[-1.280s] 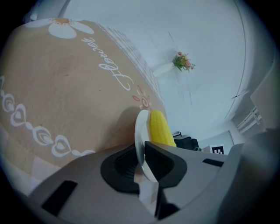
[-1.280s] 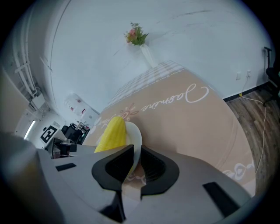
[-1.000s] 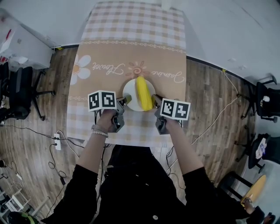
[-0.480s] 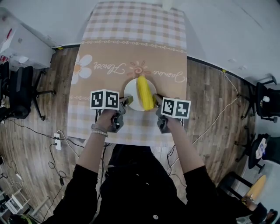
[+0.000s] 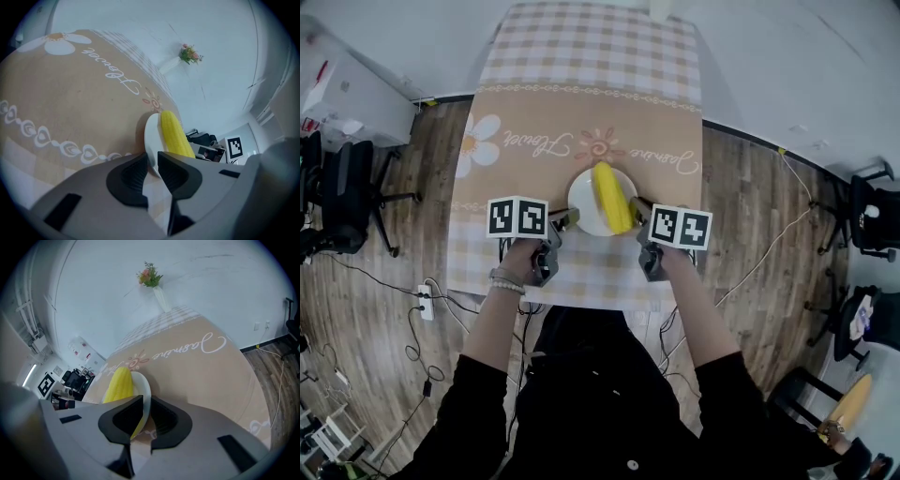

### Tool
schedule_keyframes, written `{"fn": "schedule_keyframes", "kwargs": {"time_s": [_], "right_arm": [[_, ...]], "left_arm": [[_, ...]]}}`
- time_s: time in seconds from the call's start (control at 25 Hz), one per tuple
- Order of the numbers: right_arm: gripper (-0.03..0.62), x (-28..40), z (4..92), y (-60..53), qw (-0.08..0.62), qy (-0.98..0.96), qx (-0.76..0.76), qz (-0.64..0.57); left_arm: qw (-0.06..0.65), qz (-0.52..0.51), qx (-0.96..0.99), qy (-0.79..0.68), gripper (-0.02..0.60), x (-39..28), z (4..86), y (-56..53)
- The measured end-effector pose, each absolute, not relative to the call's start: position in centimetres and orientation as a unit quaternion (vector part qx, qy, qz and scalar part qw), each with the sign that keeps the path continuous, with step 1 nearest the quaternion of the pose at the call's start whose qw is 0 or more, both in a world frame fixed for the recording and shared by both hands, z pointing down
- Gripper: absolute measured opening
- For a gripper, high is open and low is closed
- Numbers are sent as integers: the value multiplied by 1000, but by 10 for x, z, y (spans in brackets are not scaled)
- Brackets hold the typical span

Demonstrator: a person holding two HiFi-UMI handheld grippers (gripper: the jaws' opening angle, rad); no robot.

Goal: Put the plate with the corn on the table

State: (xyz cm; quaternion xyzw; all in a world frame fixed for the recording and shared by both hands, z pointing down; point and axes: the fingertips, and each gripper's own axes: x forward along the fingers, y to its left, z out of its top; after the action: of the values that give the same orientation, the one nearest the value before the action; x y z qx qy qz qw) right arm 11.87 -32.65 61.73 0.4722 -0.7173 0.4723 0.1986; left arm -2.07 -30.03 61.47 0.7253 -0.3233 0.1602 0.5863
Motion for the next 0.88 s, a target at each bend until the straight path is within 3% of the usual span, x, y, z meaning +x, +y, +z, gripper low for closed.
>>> {"fn": "schedule_keyframes", "kwargs": {"time_s": [0.64,0.88], "right_arm": [[70,142,603,-326,170,-727,483,458],[51,147,578,-323,135,-739,508,421]], "left_arm": [[567,162,735,-334,60,-29,613,-278],[514,129,771,-352,18,-30,585,-284]]}}
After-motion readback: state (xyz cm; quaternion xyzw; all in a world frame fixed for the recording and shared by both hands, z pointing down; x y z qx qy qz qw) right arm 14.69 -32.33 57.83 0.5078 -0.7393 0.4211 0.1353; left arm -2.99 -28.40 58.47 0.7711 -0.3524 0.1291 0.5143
